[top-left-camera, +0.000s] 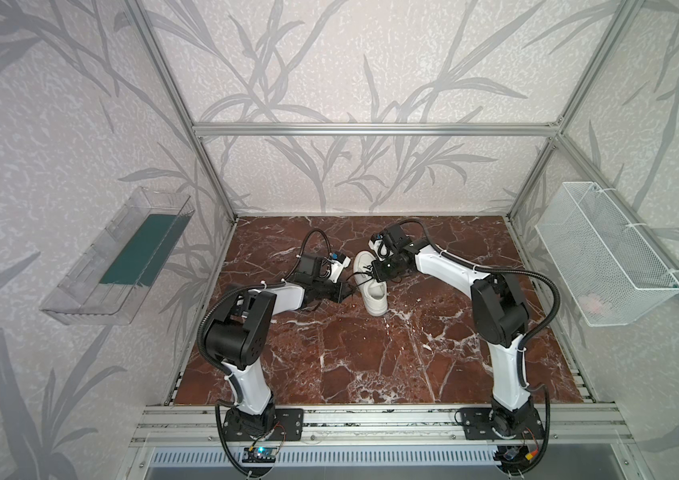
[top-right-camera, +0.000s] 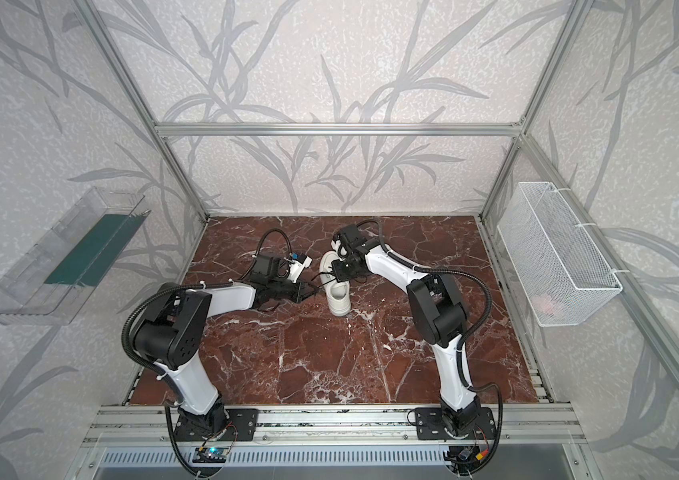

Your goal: Tie the shoes

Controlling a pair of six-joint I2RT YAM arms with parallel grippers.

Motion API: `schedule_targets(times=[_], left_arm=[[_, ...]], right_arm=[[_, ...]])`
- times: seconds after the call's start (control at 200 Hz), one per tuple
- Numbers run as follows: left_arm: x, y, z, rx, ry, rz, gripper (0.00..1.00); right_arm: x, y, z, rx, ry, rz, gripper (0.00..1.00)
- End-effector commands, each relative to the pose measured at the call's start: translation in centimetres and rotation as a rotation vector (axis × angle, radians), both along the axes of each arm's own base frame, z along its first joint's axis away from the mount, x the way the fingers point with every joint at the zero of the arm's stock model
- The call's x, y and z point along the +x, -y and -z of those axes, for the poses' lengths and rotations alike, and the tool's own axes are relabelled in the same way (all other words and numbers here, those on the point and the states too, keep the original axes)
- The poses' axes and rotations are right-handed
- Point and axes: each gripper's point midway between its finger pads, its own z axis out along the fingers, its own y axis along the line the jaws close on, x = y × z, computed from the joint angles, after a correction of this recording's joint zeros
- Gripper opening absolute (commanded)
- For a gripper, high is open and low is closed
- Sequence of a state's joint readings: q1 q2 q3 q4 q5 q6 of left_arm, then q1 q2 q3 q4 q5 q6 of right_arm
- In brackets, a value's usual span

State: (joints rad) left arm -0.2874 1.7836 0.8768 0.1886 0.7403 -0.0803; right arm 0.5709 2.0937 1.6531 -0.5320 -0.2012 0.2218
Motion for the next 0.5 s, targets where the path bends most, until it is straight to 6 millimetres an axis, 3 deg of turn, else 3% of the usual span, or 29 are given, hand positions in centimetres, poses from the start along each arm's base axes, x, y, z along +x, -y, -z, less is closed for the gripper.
schedule_targets(times=[0.0,0.185,0.28,0.46,0.495], left_arm=[[0.1,-0.5,-0.6,0.029,0.024,0.003,0.0],[0.3,0.0,-0.6,0.014,0.01,0.019,0.0],[0.5,-0.1,-1.3,-0.001,0.036,0.011,0.17],[0.5,-0.5,-2.3,0.006,0.082,-0.003,0.26],[0.5,-0.6,-2.2,0.008,0.079,-0.006,0.32]], right_arm=[[-0.2,0.8,0.2,-0.043,-0.016,0.007,0.12],[-0.6,0.3,-0.5,-0.018,-0.021,-0.007,0.18],[-0.8,-0.3,-1.4,0.025,-0.022,-0.019,0.33],[-1.5,-1.3,-3.9,0.092,-0.052,-0.054,0.42],[-1.5,-1.3,-4.3,0.1,-0.05,-0.056,0.43]])
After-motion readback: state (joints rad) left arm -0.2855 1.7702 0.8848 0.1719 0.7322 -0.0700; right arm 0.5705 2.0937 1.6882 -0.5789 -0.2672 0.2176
